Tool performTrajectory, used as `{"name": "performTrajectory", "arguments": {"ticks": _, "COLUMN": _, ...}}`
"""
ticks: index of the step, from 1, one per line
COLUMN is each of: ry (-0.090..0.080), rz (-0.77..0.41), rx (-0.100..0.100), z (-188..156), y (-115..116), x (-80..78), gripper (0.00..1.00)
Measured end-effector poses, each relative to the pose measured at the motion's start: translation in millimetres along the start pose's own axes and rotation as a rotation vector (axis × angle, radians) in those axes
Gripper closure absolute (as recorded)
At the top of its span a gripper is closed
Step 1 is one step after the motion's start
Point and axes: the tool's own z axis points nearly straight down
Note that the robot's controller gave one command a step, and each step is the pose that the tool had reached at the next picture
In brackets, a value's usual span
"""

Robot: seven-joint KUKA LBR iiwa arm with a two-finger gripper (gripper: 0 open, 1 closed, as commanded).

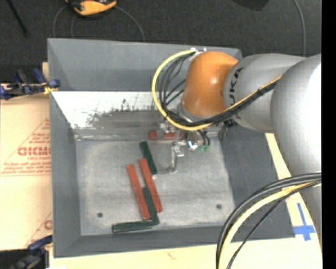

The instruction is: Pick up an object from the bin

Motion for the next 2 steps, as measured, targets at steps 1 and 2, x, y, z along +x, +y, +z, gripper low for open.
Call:
{"name": "performTrajectory", "arguments": {"ticks": 1, "ry": -0.004, "rz": -0.178, "rx": 0.004, "z": 10.6, "y": 28.1, "x": -10.9, "gripper": 0.0}}
{"name": "performTrajectory", "arguments": {"ticks": 2, "ry": 0.0, "rz": -0.122, "rx": -0.003, "z": 17.0, "y": 81.5, "x": -9.5, "gripper": 0.0}}
